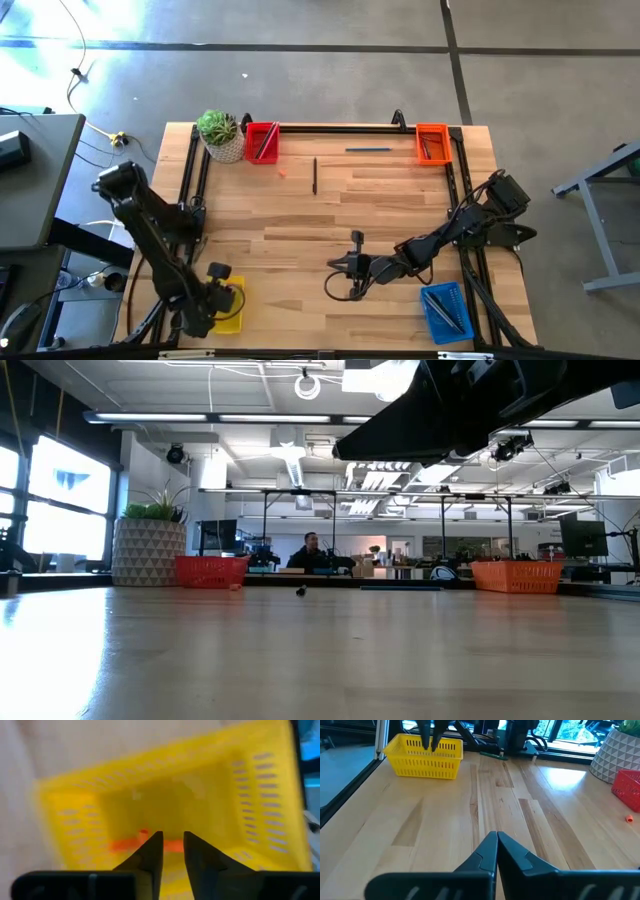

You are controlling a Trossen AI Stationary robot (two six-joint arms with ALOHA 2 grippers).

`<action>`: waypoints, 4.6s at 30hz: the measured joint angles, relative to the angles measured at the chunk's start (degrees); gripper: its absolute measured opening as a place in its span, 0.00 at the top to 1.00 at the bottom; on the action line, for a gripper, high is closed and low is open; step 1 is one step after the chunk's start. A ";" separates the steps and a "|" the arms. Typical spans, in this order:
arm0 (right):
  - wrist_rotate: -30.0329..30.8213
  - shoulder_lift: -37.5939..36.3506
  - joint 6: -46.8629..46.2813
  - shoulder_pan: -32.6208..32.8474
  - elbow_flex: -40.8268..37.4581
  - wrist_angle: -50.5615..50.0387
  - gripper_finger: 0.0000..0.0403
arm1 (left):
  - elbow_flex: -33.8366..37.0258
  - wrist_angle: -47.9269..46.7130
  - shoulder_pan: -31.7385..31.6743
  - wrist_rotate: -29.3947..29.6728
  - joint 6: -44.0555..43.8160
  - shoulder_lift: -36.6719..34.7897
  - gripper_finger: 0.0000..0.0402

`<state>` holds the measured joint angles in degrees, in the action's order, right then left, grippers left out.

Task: Sort crayons/erasers/pens/pencils in bins
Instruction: Put the orange pencil eraser cap into the yellow bin, then put the green crayon into the orange bin

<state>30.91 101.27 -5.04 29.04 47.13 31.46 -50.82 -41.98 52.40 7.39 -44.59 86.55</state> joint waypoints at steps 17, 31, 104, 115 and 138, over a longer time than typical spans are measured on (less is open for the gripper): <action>-0.96 -1.44 9.84 -4.97 -0.04 2.26 1.00 | 4.32 -26.92 -35.88 -16.17 18.71 -7.92 0.99; -14.24 -11.58 18.11 -17.89 -0.04 -5.92 1.00 | 12.98 -28.45 -42.41 -21.79 12.46 -2.27 1.00; -17.64 -11.61 22.90 -20.76 -0.07 -14.38 1.00 | 4.18 -11.27 -27.06 -2.37 59.79 6.14 0.74; -17.65 -11.61 21.79 -20.76 -0.07 -15.56 1.00 | 6.29 -8.98 -26.81 -2.13 60.21 6.98 0.94; -22.60 -11.61 17.46 -23.76 -7.01 -9.22 1.00 | 13.34 19.83 -39.11 -0.84 35.89 -10.63 1.00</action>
<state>8.31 89.67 12.43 5.27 40.12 22.23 -37.48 -22.15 13.30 6.55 -8.70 75.91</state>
